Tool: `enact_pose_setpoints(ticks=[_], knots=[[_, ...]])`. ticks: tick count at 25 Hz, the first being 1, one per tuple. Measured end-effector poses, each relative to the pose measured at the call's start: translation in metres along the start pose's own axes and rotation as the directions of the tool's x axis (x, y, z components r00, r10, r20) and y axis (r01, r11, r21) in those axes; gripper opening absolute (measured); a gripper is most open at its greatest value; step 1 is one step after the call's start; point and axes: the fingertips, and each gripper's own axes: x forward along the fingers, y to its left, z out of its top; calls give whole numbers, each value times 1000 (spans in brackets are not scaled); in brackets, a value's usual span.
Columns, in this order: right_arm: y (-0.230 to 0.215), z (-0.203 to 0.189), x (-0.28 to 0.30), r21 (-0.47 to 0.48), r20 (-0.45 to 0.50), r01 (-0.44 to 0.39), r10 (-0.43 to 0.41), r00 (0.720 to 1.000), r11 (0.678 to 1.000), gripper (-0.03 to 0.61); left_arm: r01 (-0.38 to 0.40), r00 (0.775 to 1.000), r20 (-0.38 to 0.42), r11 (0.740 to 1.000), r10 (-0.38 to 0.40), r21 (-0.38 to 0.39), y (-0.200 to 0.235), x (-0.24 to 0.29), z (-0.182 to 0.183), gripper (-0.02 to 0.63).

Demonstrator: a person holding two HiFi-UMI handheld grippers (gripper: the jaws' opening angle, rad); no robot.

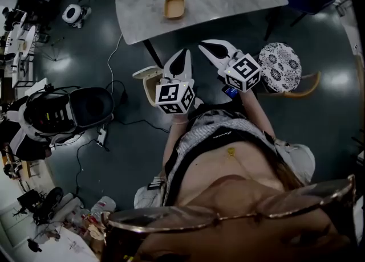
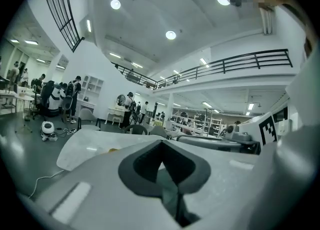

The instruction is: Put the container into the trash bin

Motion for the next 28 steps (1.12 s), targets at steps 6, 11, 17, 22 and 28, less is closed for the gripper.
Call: enact_pose_setpoints(ticks=[6,11,17,22,28], knots=[[10,-6,25,-8,-3,23,-24,1000,1000,26,35,999,-12,999,-35,27,21,-6,2,2],[0,1,41,-28,-41,30,-31,999,999,26,44,999,-18,999,-43,29,31,11,16,2],[-25,3,75,-22,-68,28,-30,997,999,26,25,999,-31,1000,-25,8,63,37,23,2],[-54,6,119,-28,-85,-14,12,996,999,26,-26,999,-28,1000,26,-6,103,68,31,2],[-100,21,162,-89,-110,-66,56,992,994,26,-58,998,-21,998,58,-14,134,125,50,2]])
